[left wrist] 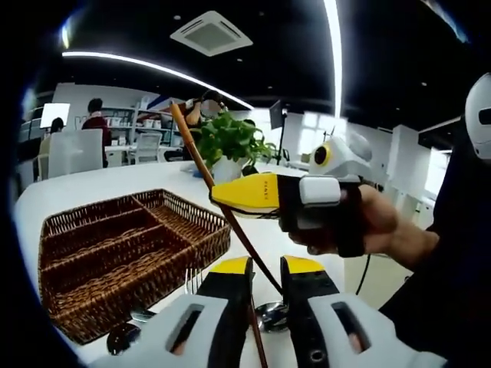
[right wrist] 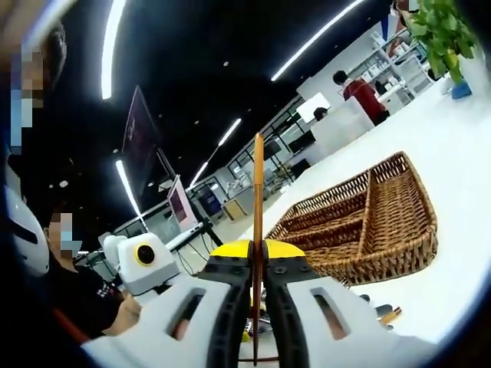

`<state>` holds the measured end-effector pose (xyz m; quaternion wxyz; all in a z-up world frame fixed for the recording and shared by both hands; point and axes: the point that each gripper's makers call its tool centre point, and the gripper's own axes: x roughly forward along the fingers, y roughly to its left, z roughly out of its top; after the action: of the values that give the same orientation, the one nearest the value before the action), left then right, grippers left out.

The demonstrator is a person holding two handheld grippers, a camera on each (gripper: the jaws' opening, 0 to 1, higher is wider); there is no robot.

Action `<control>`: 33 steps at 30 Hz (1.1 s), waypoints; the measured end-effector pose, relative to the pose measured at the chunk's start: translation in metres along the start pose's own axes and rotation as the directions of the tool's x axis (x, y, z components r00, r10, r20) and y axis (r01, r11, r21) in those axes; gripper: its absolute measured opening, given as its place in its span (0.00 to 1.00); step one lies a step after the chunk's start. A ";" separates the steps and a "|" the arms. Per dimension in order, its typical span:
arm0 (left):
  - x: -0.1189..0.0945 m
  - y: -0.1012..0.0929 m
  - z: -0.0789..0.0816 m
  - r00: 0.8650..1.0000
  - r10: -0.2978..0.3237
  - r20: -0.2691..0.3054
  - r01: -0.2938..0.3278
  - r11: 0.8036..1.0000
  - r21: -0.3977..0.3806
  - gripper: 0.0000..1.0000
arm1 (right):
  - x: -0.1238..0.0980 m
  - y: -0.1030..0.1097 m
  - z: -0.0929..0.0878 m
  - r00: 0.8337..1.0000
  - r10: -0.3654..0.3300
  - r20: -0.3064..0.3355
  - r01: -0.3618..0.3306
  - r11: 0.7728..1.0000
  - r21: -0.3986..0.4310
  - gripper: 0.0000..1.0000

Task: Arrange the knives, forks, and spoons in their matching storage slots by inserting each utensil handle-first until every utensil is classified and aligned in the correct compartment

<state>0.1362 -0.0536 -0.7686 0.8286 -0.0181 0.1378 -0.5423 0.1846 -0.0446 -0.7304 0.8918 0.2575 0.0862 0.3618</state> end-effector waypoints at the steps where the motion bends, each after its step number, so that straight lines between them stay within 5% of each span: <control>1: 0.000 0.000 0.000 1.000 0.002 -0.001 -0.002 1.000 0.008 0.18 | 0.000 -0.001 0.000 1.000 -0.005 -0.003 0.005 1.000 -0.007 0.02; 11: -0.014 0.022 -0.004 0.997 0.074 -0.035 -0.073 0.996 0.045 0.31 | 0.008 -0.014 0.007 0.998 -0.044 -0.034 0.042 0.998 -0.056 0.02; 16: -0.027 0.037 -0.006 0.991 0.123 -0.055 -0.119 0.990 0.070 0.41 | 0.012 -0.033 0.013 0.990 -0.129 -0.063 0.124 0.989 -0.082 0.03; 33: -0.071 0.082 -0.018 0.962 0.248 -0.111 -0.238 0.967 0.096 0.72 | 0.028 -0.093 0.062 0.962 -0.270 -0.051 0.260 0.954 -0.146 0.03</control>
<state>0.1780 0.0463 -0.7853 0.8790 0.0661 0.1670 -0.4418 0.2818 -0.1058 -0.7251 0.9444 0.1683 0.1261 0.2529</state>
